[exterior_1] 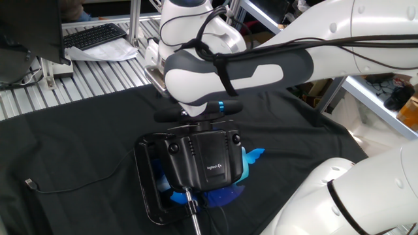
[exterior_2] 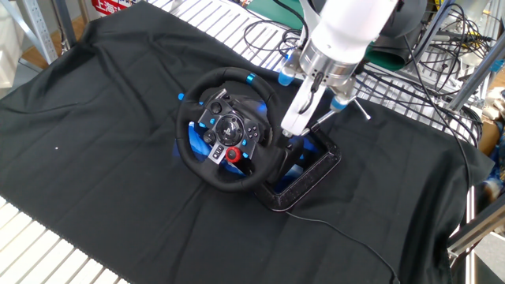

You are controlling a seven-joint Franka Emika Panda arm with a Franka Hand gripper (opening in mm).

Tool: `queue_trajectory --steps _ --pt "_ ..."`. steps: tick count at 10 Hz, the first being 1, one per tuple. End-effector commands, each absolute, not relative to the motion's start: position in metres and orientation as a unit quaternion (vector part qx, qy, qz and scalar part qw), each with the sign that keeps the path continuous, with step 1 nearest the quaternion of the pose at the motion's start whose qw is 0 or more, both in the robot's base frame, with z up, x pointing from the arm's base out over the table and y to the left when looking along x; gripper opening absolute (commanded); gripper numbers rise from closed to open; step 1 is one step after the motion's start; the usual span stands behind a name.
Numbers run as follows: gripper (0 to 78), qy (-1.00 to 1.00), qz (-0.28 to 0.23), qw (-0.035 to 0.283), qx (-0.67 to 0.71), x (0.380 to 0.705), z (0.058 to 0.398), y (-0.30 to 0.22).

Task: Rotate the steering wheel 90 degrees counterclockwise

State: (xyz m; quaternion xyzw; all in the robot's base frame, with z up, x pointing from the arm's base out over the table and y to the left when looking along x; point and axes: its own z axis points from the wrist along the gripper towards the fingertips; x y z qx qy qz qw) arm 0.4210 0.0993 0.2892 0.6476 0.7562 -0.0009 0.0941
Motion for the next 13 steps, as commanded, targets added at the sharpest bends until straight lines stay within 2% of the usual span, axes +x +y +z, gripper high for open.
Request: queue_trajectory --steps 1,6,13 --pt "77.5 0.94 -0.072 0.011 0.332 0.395 0.2983 0.0808" --pt "77.5 0.935 -0.084 0.023 0.344 0.3955 0.298 0.0802" --pt "77.5 0.857 -0.063 0.051 0.508 0.4022 0.2941 0.0722"
